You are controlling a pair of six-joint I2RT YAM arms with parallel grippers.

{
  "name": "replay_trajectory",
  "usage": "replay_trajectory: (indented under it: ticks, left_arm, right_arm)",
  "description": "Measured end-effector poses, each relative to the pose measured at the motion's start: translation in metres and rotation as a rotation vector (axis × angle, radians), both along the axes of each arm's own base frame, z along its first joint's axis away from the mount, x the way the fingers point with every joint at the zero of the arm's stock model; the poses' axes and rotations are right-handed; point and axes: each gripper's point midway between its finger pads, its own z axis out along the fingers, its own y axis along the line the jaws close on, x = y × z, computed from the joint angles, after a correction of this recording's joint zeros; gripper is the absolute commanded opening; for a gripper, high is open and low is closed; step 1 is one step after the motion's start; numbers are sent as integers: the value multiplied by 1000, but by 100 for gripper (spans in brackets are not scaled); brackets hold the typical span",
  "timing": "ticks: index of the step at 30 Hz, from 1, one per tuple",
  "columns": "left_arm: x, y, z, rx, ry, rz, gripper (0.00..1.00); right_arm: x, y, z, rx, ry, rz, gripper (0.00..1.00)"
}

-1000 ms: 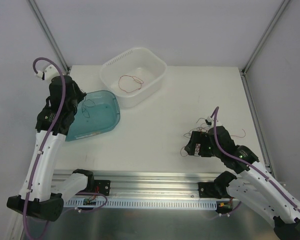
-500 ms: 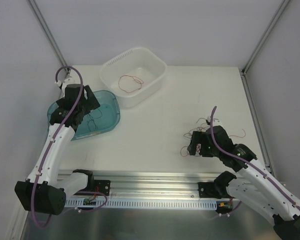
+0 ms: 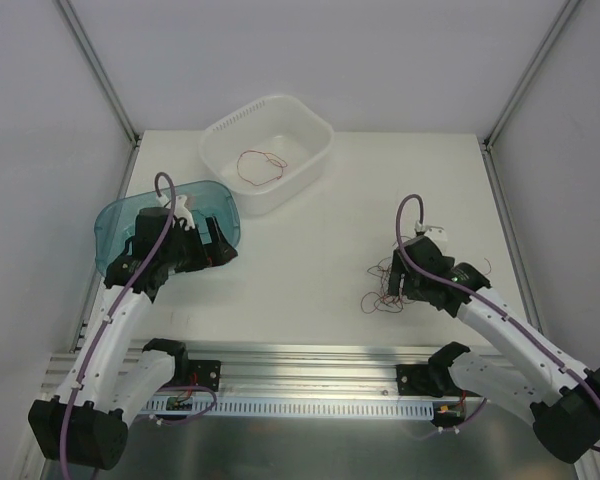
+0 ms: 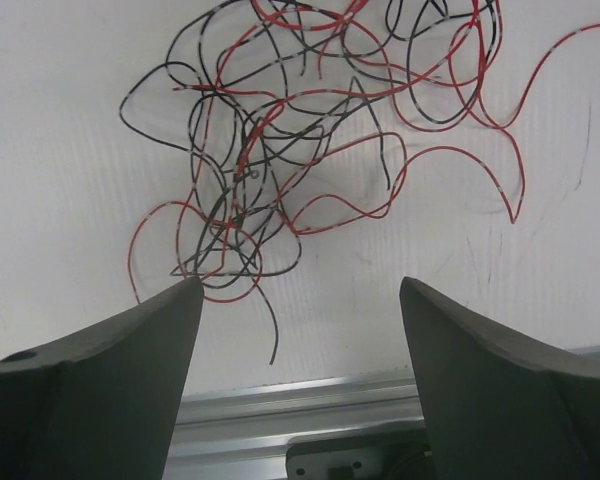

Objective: Untangle the cables

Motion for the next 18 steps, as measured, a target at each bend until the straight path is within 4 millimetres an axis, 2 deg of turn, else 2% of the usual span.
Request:
replay_trajectory:
  ticks: [4, 8, 9, 11, 13, 14, 18]
  left_arm:
    - [-28, -19, -24, -35, 45, -129, 99]
    - [-45, -26, -40, -60, 25, -187, 99]
    - [-49, -28, -44, -68, 28, -197, 99]
    - [-55, -29, -50, -78, 38, -212, 99]
    - [-55, -31, -50, -84, 32, -224, 99]
    - [-54, -32, -48, -85, 23, -227, 99]
    - [-53, -36, -45, -104, 8, -252, 99]
  right_arm:
    - [12, -3, -8, -6, 14, -46, 69]
    - [28, 16, -18, 36, 25, -6, 57]
    - [31, 23, -24, 46, 41, 11, 53]
    - [35, 35, -39, 48, 87, 49, 39]
    - [35, 51, -55, 38, 138, 96, 30]
    - [34, 60, -61, 31, 164, 126, 22]
    - [29, 118, -66, 39, 190, 285, 10]
